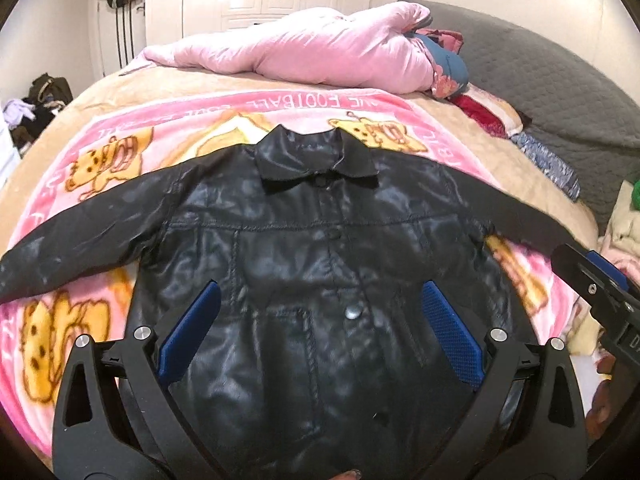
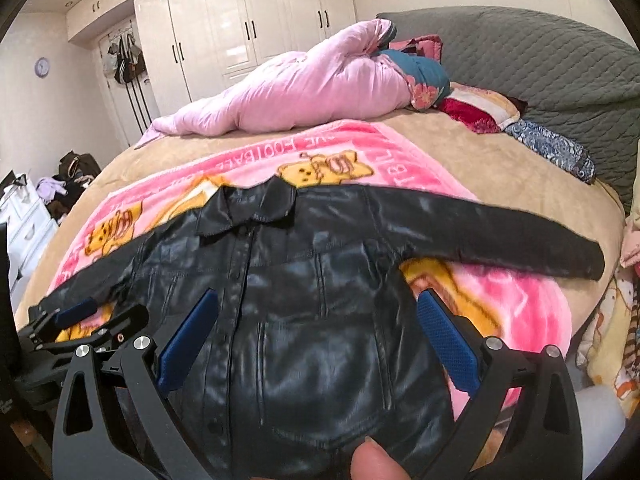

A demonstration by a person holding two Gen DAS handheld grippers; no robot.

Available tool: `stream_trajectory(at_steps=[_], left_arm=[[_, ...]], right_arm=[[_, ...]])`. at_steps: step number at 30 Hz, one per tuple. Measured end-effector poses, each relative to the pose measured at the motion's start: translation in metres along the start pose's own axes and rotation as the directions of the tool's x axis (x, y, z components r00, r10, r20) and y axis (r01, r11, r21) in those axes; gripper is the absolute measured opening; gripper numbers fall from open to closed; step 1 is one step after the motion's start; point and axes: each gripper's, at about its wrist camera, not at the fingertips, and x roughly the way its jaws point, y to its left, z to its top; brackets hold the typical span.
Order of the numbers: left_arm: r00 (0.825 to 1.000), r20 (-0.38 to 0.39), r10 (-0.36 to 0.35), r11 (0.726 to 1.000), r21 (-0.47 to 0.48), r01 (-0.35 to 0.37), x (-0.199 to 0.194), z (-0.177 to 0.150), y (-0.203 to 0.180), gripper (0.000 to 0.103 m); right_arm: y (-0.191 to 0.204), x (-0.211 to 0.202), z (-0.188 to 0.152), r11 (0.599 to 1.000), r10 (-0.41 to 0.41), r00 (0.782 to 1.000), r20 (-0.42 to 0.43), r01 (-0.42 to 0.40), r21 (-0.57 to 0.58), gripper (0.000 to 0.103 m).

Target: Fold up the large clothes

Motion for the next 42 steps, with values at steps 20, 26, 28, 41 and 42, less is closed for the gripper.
stream_trajectory(at_steps=[20, 26, 28, 41, 42], left_arm=[[0.998, -0.037, 0.041, 0.999, 0.022, -0.04, 0.069, 0.067, -0.032, 0.094], [0.997, -0.076, 0.021, 1.0, 0.02, -0.02, 0.094, 0.072, -0.038, 0.094], [0.996, -0.088, 0.02, 0.999, 0.03, -0.018, 0.103, 0.072, -0.043, 0.094], [0.989, -0.144, -0.015, 0.991, 0.133, 0.035, 0.156, 0.063, -0.094, 0.094], [0.989, -0.146, -0.02, 0.989, 0.142, 0.041, 0.159, 0.062, -0.099, 0.094]], right_arm=[[-0.065, 0.078, 0.087, 0.963, -0.143, 0.99, -0.007, 0.141, 0.23, 0.099], [-0.111, 0.102, 0.089, 0.91, -0.216, 0.976, -0.023, 0.21, 0.358, 0.099], [-0.128, 0.109, 0.087, 0.891, -0.24, 0.97, -0.031, 0.233, 0.389, 0.099], [-0.217, 0.133, 0.056, 0.761, -0.375, 0.92, -0.114, 0.376, 0.529, 0.099], [-0.223, 0.132, 0.053, 0.746, -0.379, 0.918, -0.119, 0.379, 0.547, 0.099]])
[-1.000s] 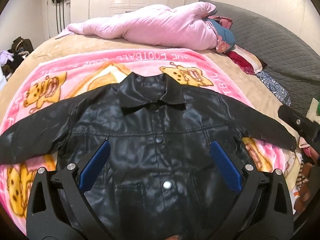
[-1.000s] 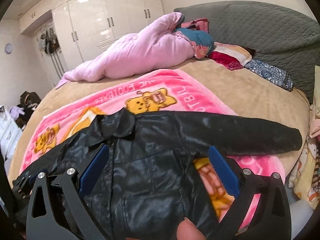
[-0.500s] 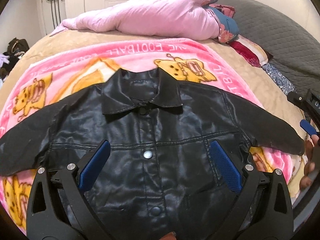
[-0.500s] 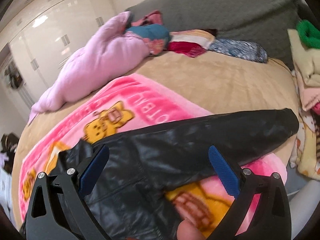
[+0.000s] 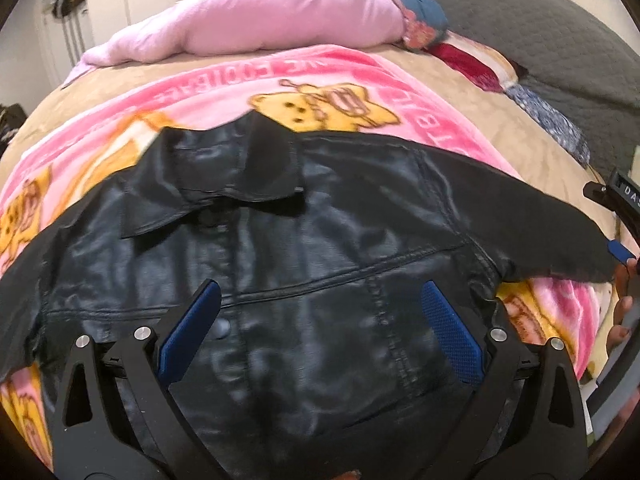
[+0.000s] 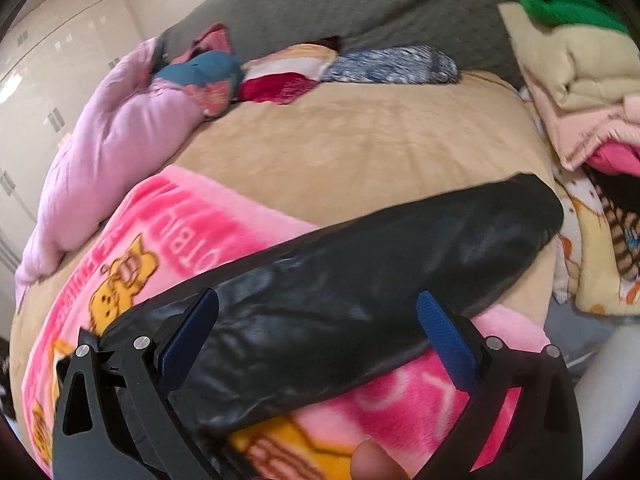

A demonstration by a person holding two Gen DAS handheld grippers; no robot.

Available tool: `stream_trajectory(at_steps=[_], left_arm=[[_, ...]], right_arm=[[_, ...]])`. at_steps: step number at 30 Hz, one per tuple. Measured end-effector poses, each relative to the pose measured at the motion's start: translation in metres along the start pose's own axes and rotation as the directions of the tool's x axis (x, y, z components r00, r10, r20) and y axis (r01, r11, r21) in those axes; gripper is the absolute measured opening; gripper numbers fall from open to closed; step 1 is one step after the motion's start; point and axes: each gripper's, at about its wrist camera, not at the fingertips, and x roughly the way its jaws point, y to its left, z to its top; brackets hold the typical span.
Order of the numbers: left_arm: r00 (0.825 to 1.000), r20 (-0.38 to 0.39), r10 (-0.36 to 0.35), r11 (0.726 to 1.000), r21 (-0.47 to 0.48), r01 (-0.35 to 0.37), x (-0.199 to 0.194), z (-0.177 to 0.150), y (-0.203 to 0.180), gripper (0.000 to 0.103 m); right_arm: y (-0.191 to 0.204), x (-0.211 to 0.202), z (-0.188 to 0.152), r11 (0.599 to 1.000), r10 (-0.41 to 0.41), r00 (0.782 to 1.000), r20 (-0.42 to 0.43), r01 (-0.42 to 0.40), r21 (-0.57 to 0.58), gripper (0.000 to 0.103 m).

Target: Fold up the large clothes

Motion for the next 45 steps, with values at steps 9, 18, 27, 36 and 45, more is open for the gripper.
stream_trajectory(at_steps=[9, 18, 27, 36, 45], left_arm=[[0.998, -0.026, -0.06, 0.995, 0.084, 0.062, 0.036, 0.003, -0.046, 0.094], [0.997, -0.031, -0.076, 0.986, 0.147, 0.08, 0.067, 0.01, -0.071, 0.087], [0.978, -0.078, -0.191, 0.958, 0.203, 0.203, 0.084, 0.004, -0.097, 0.018], [0.956, -0.095, -0.278, 0.949, 0.127, 0.288, 0.086, 0.007, -0.081, 0.021], [0.933, -0.115, -0.341, 0.936, 0.052, 0.348, 0.094, 0.01, -0.074, 0.048]], right_arm=[[-0.062, 0.014, 0.008, 0.976, -0.129, 0.992, 0.008, 0.126, 0.177, 0.099], [-0.126, 0.038, 0.01, 0.9, -0.209, 0.977, -0.045, 0.21, 0.382, 0.099], [-0.147, 0.081, 0.015, 0.855, -0.108, 0.994, -0.009, 0.098, 0.509, 0.089], [-0.126, 0.034, 0.028, 0.878, 0.139, 0.952, 0.271, -0.245, 0.41, 0.013], [-0.008, -0.084, 0.024, 0.801, 0.569, 0.714, 0.408, -0.593, -0.078, 0.007]])
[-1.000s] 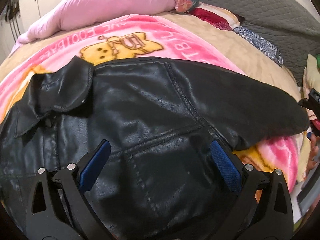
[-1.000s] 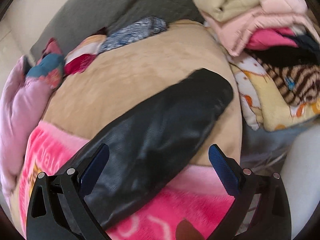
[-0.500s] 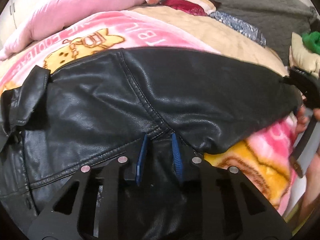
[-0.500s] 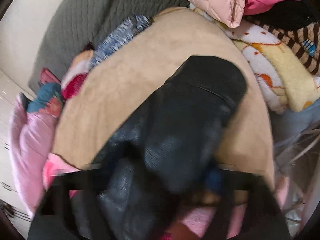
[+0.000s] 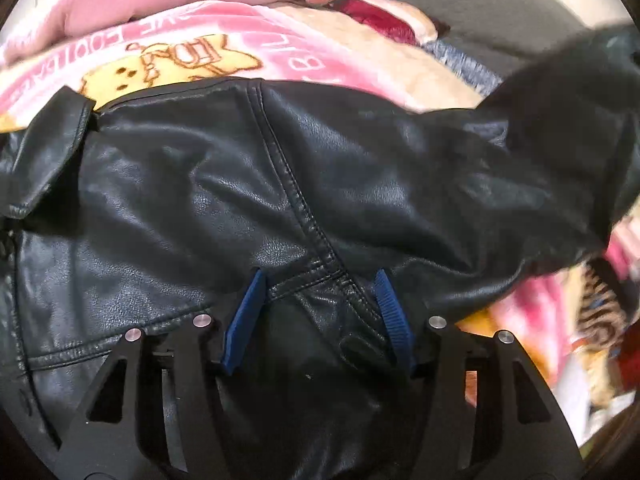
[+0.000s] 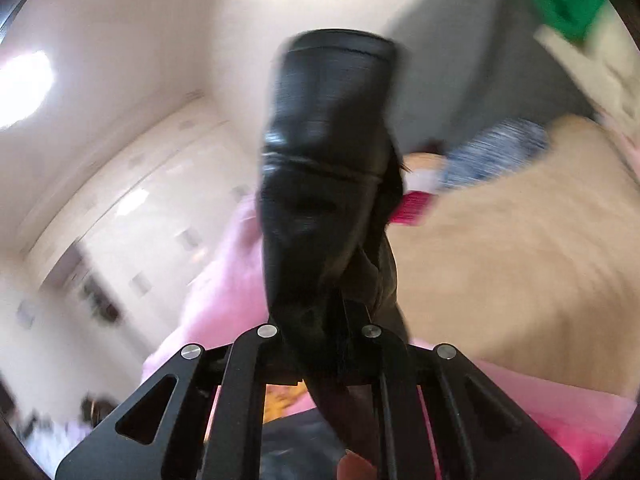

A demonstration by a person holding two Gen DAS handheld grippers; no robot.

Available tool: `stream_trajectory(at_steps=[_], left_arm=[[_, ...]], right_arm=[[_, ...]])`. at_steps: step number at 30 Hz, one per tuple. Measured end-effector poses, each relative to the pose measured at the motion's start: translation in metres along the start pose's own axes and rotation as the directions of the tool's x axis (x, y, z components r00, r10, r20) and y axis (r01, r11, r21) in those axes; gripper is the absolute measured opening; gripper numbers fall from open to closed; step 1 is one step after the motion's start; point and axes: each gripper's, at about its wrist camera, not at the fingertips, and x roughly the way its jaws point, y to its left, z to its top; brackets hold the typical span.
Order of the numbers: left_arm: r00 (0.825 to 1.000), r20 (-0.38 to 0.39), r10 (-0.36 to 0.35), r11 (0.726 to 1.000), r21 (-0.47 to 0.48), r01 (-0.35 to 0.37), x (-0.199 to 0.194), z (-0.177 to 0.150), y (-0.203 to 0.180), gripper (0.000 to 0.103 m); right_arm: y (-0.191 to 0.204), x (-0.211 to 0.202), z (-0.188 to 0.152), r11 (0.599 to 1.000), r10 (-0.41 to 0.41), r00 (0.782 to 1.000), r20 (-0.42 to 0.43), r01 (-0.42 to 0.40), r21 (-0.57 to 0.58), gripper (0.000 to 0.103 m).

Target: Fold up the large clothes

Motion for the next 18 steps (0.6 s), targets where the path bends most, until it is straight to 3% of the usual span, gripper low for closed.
stream_trajectory(at_steps=[2, 6, 10, 13, 16, 18], left_arm=[[0.998, 0.039, -0.058, 0.997, -0.05, 0.06, -0.021, 0.004, 0.013, 0.047], [0.985, 0.166, -0.047, 0.991, -0.114, 0.066, -0.08, 0.007, 0.048, 0.056], [0.959, 0.285, -0.002, 0.973, -0.221, 0.068, -0.149, 0.006, 0.096, 0.065], [0.922, 0.385, 0.035, 0.948, -0.306, 0.092, -0.206, -0.002, 0.132, 0.071], [0.866, 0.49, 0.101, 0.932, -0.351, 0.09, -0.265, -0.02, 0.161, 0.076], [0.843, 0.526, 0.113, 0.927, -0.361, 0.101, -0.289, -0.024, 0.171, 0.079]], right_arm=[[0.026, -0.002, -0.006, 0.994, 0.098, 0.995, -0.022, -0.099, -0.04, 0.006], [0.091, -0.007, -0.029, 0.954, 0.25, 0.963, -0.103, -0.263, -0.146, 0.006], [0.144, -0.01, -0.054, 0.898, 0.36, 0.916, -0.176, -0.391, -0.2, 0.006], [0.178, -0.015, -0.072, 0.857, 0.412, 0.883, -0.225, -0.459, -0.233, 0.006], [0.203, -0.019, -0.092, 0.818, 0.451, 0.85, -0.271, -0.515, -0.255, 0.006], [0.217, -0.013, -0.109, 0.796, 0.456, 0.833, -0.313, -0.539, -0.275, 0.006]])
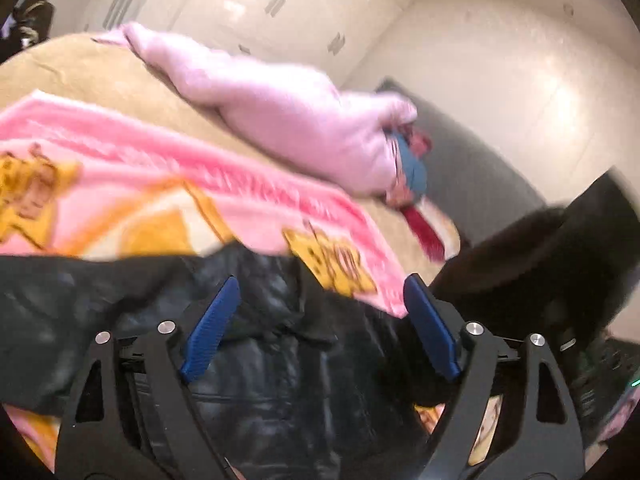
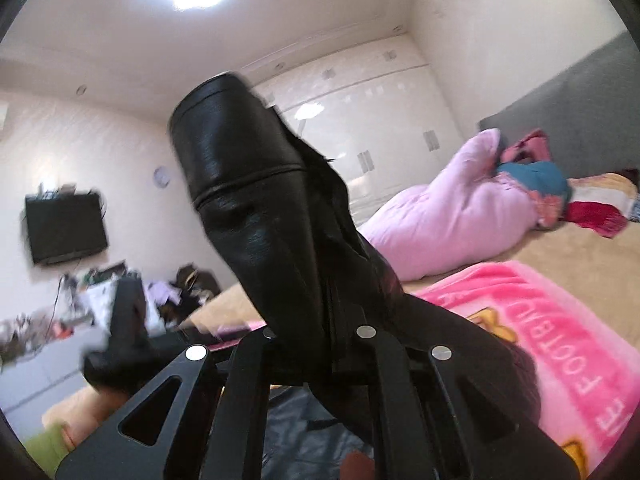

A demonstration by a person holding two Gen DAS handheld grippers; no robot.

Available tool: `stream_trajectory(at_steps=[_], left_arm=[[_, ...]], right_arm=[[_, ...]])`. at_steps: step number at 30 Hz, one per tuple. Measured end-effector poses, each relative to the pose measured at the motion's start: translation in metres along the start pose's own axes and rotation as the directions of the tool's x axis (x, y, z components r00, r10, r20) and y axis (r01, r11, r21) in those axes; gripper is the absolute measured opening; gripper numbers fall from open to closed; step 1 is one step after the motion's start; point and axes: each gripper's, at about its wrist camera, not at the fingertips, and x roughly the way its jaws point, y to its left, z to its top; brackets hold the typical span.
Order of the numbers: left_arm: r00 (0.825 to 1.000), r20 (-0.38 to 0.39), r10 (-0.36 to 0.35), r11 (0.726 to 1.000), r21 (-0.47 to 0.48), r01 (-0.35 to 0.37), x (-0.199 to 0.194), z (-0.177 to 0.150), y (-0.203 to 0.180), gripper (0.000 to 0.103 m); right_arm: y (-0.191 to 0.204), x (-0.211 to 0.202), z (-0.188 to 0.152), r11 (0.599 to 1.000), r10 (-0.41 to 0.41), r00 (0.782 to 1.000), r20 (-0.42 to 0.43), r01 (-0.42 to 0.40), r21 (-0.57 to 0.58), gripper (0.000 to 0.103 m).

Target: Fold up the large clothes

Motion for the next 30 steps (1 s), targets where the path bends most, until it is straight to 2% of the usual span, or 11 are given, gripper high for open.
stream_trajectory(at_steps=[2, 4, 7, 12, 17, 19, 23, 25, 27, 28, 30], left_arm=[[0.999, 0.033, -0.024, 1.0, -0.02, 0.024, -0.023, 0.008, 0.012, 0.081], [0.992, 0.054, -0.112, 0.99, -0.078, 0.116, -0.044, 0.008, 0.028, 0.083], [0.981, 0.051, -0.186, 0.97, -0.15, 0.192, -0.064, 0.006, 0.052, 0.085], [0.969, 0.06, -0.241, 0.931, -0.267, 0.248, -0.071, -0.01, 0.079, 0.093], [0.979, 0.012, -0.206, 0.933, -0.298, 0.2, -0.055, -0.024, 0.098, 0.093], [0.981, -0.025, -0.191, 0.934, -0.313, 0.173, -0.046, -0.033, 0.105, 0.093], [0.985, -0.058, -0.161, 0.93, -0.344, 0.132, -0.035, -0.049, 0.121, 0.093], [0.988, -0.064, -0.142, 0.927, -0.36, 0.11, -0.033, -0.057, 0.128, 0.093], [0.992, -0.092, -0.089, 0.939, -0.34, 0.053, -0.031, -0.065, 0.129, 0.093], [0.991, -0.119, -0.062, 0.947, -0.32, 0.021, -0.029, -0.069, 0.128, 0.093], [0.987, -0.155, -0.037, 0.954, -0.299, -0.011, -0.023, -0.077, 0.127, 0.093]], right_arm=[[0.005, 0.013, -0.009, 1.0, 0.012, 0.999, -0.037, -0.013, -0.021, 0.006], [0.02, 0.021, -0.024, 0.998, 0.021, 0.996, -0.084, -0.025, -0.053, 0.006], [0.032, 0.041, -0.049, 0.994, 0.024, 0.988, -0.155, -0.04, -0.102, 0.006], [0.048, 0.073, -0.091, 0.98, -0.011, 0.959, -0.284, -0.046, -0.194, 0.006], [0.053, 0.097, -0.133, 0.961, -0.069, 0.914, -0.401, -0.046, -0.271, 0.009], [0.052, 0.107, -0.15, 0.959, -0.089, 0.884, -0.458, -0.049, -0.28, 0.017], [0.052, 0.111, -0.163, 0.964, -0.065, 0.836, -0.546, -0.09, -0.252, 0.086], [0.052, 0.112, -0.172, 0.967, 0.014, 0.778, -0.628, -0.171, -0.191, 0.089], [0.047, 0.108, -0.173, 0.966, 0.076, 0.744, -0.664, -0.219, -0.135, 0.097], [0.045, 0.104, -0.172, 0.964, 0.103, 0.735, -0.671, -0.239, -0.114, 0.097], [0.037, 0.093, -0.163, 0.961, 0.154, 0.74, -0.655, -0.267, -0.075, 0.098]])
